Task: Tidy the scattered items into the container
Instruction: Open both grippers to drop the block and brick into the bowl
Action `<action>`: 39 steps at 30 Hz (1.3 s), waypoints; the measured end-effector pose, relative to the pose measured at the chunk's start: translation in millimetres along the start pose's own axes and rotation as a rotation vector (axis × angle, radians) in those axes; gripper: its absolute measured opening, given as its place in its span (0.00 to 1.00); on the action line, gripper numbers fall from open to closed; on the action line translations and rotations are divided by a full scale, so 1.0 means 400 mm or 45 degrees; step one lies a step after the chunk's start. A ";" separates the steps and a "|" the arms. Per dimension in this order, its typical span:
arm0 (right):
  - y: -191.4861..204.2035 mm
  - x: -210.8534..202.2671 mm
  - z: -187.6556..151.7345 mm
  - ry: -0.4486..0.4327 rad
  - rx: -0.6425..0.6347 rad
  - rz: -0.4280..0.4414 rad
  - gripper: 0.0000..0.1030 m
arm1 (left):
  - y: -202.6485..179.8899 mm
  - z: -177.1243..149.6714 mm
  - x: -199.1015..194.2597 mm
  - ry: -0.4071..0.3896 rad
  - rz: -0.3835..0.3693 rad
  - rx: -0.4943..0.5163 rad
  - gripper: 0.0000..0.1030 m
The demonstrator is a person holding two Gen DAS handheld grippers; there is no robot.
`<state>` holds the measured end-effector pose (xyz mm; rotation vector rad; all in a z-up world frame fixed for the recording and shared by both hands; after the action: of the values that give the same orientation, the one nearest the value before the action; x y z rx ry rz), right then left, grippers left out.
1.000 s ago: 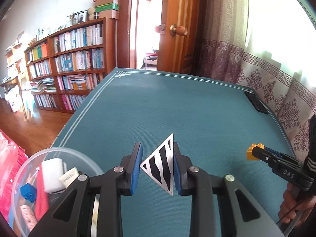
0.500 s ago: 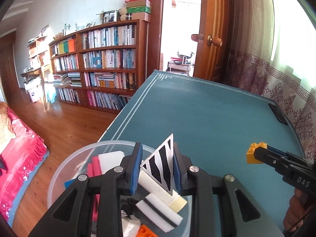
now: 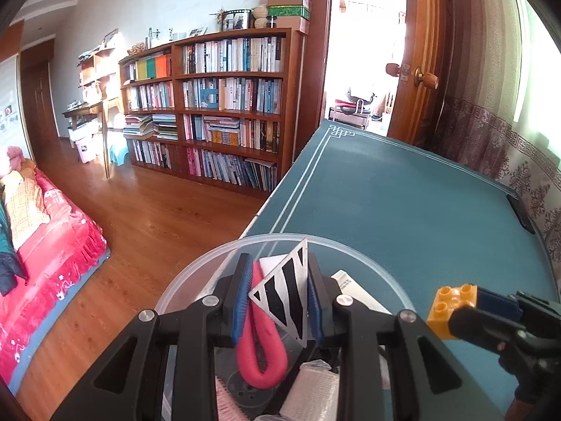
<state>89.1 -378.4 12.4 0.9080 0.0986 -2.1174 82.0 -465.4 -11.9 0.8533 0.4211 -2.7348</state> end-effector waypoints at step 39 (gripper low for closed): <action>0.100 0.045 -0.123 0.153 -0.199 0.134 0.39 | 0.012 0.014 -0.026 -0.018 -0.021 -0.027 0.82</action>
<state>138.4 -399.3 -26.2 0.9257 0.2687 -1.9284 88.7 -470.1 -2.2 0.8286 0.4550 -2.7445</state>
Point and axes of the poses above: each gripper's, at about its wrist camera, not at the fingertips, and x roughly the way its jaws point, y to its left, z to its top, the point moved 9 cm from there along x, roughly the way its jaws point, and after that the axes turned 13 degrees about -z, right-handed, at the moved point
